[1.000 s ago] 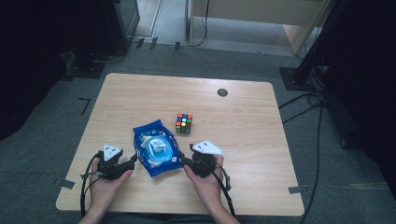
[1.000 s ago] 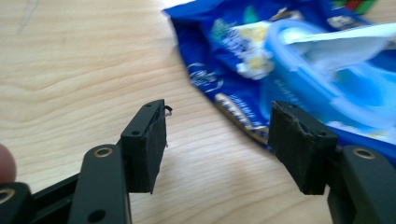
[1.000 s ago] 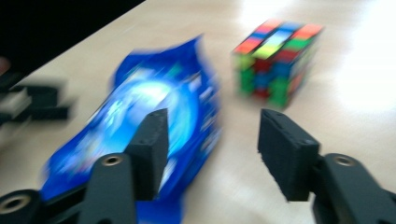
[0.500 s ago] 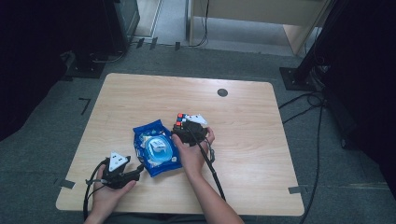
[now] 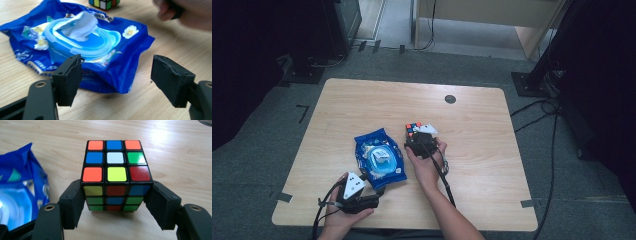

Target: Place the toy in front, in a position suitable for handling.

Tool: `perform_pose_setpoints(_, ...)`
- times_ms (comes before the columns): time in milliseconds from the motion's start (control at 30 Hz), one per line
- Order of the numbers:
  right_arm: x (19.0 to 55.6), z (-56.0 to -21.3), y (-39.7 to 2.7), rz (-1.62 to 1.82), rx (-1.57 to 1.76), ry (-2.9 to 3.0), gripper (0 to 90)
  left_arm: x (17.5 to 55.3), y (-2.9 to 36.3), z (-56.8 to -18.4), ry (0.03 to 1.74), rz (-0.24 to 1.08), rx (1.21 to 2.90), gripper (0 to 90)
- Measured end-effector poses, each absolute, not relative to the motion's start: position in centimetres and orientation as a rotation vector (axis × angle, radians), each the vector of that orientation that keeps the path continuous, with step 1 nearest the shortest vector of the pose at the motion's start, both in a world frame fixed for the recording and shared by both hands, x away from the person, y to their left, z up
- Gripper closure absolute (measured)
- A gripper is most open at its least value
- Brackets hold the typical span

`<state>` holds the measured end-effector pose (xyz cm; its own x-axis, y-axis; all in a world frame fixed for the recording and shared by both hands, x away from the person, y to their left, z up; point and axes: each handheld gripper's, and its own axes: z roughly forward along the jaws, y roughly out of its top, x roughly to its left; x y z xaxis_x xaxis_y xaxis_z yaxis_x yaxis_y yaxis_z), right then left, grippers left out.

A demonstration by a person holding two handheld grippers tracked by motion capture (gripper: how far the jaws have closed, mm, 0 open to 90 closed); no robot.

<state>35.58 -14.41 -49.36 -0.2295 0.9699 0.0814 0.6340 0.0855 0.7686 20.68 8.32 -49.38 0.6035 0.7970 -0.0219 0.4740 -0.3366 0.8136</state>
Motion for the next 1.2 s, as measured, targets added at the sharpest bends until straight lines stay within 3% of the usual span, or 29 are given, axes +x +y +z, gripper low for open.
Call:
perform_pose_setpoints(167,33.3,-48.9,-16.3,1.011,1.489,1.986,34.7,21.3,7.7,-50.1,1.065,0.552,2.055,23.1)
perform_pose_setpoints(467,28.7,-48.3,-18.7,1.057,1.330,2.073,34.7,23.7,11.1,-50.9,1.247,0.542,2.029,23.9)
perform_pose_setpoints(867,26.1,-48.5,-21.3,1.136,1.210,2.083,33.8,25.0,10.6,-51.3,1.175,0.479,2.064,27.7)
perform_pose_setpoints(1033,25.4,-46.4,-20.6,1.185,1.165,1.992,30.2,24.9,11.1,-51.3,1.168,0.459,2.035,26.7)
perform_pose_setpoints(1067,25.0,-45.4,-19.3,1.217,1.128,1.993,35.5,24.9,11.1,-51.3,1.171,0.461,2.033,27.2)
perform_pose_setpoints(1200,24.7,-44.8,-16.4,1.266,1.091,2.028,42.1,24.9,11.1,-51.3,1.176,0.474,2.028,28.4)
